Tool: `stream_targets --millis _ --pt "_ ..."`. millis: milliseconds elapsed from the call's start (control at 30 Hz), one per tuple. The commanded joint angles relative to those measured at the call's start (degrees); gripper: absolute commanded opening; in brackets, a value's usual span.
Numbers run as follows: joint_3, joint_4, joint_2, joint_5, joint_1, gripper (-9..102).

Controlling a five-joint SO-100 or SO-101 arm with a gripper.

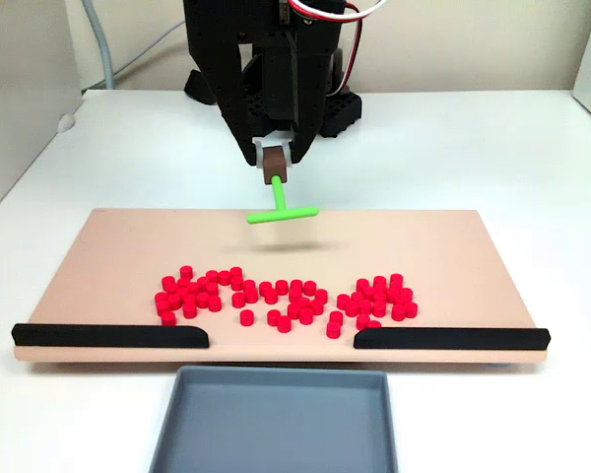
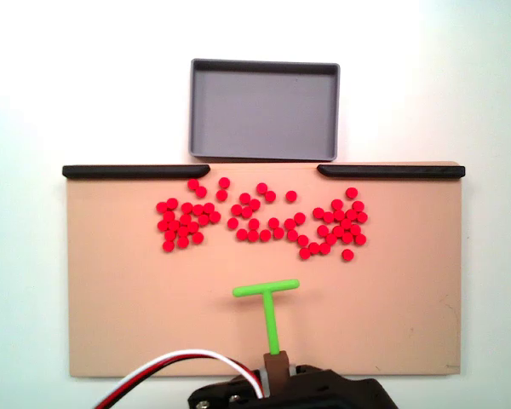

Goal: Grasp a green tool by the dark brown handle.

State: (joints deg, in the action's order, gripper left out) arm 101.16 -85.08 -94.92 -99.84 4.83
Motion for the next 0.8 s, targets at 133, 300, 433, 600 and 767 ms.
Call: stream_targets --millis 133,300,433,600,767 --pt "-1.8 -0.1 -3.3 1.8 0.4 0" --pt "-1.8 -0.1 -1.5 4.7 0.2 0" --pt "-1.5 -0.1 -2.5 8.6 -1.1 0" --pt "-1.1 -0.1 -2.8 10.2 -1.8 0" --pt "-1.4 -0.1 -2.6 9.8 -1.8 0"
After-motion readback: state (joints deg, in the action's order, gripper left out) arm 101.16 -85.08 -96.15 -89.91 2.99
